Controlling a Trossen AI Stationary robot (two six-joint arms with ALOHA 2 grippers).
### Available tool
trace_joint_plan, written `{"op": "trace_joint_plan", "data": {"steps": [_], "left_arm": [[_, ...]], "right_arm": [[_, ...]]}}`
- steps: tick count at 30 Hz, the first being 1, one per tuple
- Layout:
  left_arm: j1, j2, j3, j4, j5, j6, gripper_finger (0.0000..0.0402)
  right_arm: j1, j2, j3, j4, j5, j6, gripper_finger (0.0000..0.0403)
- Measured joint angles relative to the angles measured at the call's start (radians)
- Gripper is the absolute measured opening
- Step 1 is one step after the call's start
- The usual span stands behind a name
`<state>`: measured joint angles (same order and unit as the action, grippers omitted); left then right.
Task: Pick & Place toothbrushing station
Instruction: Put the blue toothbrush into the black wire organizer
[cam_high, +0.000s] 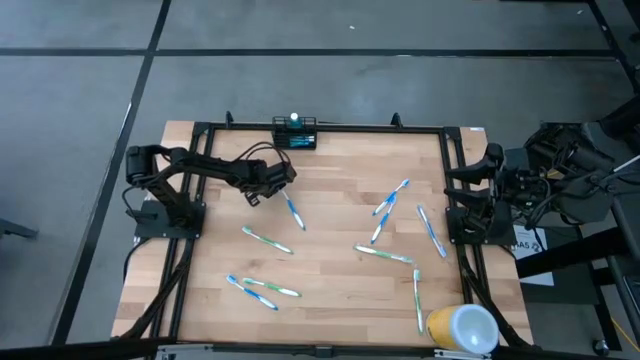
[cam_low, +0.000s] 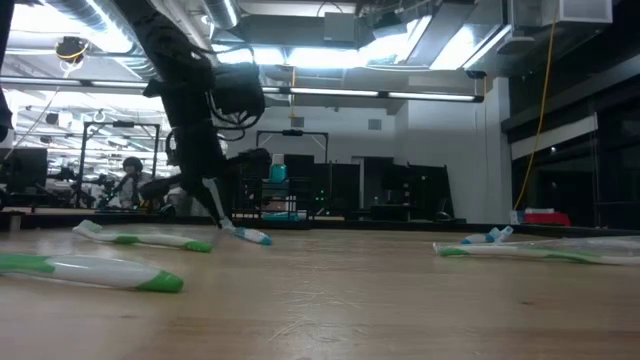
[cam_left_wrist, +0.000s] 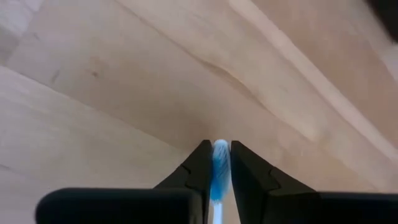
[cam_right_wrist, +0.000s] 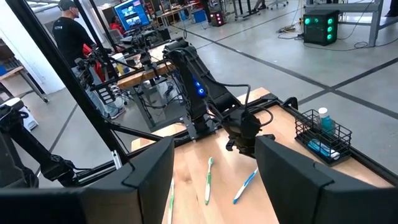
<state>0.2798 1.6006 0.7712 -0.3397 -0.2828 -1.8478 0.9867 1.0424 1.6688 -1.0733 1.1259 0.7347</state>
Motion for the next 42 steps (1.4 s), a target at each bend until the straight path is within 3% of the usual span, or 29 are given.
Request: {"op": "trace_joint_plan", "data": {"steps": [7,14,21,34,38,42], "left_arm": [[-0.05,-0.062,0.0,0.039,-0.061,0.003,0.0033],[-0.108,-0.163,0.001,0.072,-0.261,0.033,0.002],[-0.134,-0.211,0.001,0.177,-0.37,0.095,0.0018],[-0.136,-0.301,0.002,0.3,-0.772,0.487,0.0017],[-0.094,-0.334,0.002,0.406,-0.819,0.714,0.0017],[-0.035,-0.375,0.002,0.542,-0.791,0.946,0.0017]], "right_arm": [[0.0,0.0,0.0,0.0,0.001,0.002,0.0228],[0.0,0.0,0.0,0.0,0.009,0.002,0.0228],[0.0,0.0,0.0,0.0,0.011,0.009,0.0228],[0.0,0.0,0.0,0.0,0.012,0.037,0.0228],[0.0,0.0,0.0,0.0,0.018,0.041,0.0228],[0.0,0.0,0.0,0.003,0.019,0.043,0.0228]]}}
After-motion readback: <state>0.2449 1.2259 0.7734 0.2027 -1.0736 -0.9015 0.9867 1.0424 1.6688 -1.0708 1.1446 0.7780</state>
